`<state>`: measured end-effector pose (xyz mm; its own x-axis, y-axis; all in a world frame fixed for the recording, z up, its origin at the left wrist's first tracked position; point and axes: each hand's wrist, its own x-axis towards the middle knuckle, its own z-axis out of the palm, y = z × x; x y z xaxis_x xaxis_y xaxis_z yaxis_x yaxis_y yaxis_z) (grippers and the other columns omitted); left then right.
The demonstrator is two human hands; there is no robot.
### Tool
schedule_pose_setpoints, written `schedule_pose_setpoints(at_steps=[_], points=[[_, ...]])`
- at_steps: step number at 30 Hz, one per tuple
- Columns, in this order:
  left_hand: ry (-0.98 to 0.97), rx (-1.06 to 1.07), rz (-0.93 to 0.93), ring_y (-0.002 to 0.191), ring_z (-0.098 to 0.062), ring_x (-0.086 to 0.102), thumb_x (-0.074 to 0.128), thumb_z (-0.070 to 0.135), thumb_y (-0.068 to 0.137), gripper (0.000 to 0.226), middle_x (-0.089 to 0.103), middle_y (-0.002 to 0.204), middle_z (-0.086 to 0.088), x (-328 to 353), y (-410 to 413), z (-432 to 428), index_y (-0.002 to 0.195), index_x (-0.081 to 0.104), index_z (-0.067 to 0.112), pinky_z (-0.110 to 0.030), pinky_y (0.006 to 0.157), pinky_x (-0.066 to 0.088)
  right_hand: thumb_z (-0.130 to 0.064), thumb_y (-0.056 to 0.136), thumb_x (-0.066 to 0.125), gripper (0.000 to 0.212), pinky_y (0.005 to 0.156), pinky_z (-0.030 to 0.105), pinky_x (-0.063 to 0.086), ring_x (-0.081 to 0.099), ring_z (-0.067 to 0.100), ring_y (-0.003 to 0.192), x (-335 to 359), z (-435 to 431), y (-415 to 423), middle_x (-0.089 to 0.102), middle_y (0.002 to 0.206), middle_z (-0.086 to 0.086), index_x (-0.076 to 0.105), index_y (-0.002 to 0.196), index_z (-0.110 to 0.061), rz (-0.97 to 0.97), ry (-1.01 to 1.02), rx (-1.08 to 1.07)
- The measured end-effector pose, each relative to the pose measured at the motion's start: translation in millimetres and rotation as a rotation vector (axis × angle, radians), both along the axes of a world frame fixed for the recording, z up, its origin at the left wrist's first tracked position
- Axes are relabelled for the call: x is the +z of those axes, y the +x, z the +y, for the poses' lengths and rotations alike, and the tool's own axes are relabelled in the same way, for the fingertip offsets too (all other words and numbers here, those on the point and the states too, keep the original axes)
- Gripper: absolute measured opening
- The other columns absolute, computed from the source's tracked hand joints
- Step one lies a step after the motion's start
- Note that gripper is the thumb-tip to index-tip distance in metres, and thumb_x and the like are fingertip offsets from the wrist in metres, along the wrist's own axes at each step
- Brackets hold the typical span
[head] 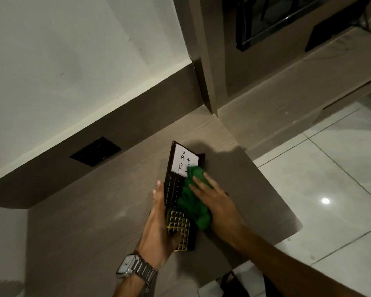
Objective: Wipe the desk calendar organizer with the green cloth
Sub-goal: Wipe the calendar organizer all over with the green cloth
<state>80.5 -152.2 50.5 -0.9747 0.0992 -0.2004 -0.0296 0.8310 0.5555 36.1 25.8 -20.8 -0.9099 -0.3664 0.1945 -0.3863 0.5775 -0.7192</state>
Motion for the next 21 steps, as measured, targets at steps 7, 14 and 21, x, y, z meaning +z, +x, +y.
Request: schedule_pose_setpoints(at_steps=[7, 14, 21], points=[[-0.026, 0.016, -0.013, 0.144, -0.036, 0.027, 0.079, 0.0, 0.067, 0.129, 0.012, 0.161, -0.015, -5, 0, -3, 0.15, -0.018, 0.019, -0.055, 0.106, 0.045, -0.015, 0.078, 0.076, 0.062, 0.101, 0.056, 0.041, 0.026, 0.029, 0.141, -5, 7, -14, 0.041, 0.149, 0.008, 0.052, 0.135, -0.022, 0.12, 0.062, 0.099], [0.042, 0.009, 0.001, 0.147, -0.035, 0.023, 0.079, 0.001, 0.07, 0.124, 0.016, 0.161, -0.018, -2, -8, 1, 0.15, -0.016, 0.013, -0.055, 0.111, 0.038, -0.03, 0.074, 0.078, 0.063, 0.093, 0.052, 0.044, 0.031, 0.031, 0.13, -13, 9, -2, 0.049, 0.136, 0.013, 0.053, 0.132, -0.029, 0.137, 0.184, 0.049], [0.055, 0.027, -0.003, 0.147, -0.03, 0.023, 0.079, 0.002, 0.068, 0.128, 0.014, 0.162, -0.009, -1, -9, 3, 0.15, -0.017, 0.022, -0.056, 0.114, 0.034, -0.023, 0.079, 0.075, 0.056, 0.094, 0.057, 0.044, 0.034, 0.038, 0.13, -6, 17, -37, 0.049, 0.136, 0.015, 0.056, 0.132, -0.023, 0.114, 0.202, -0.075]])
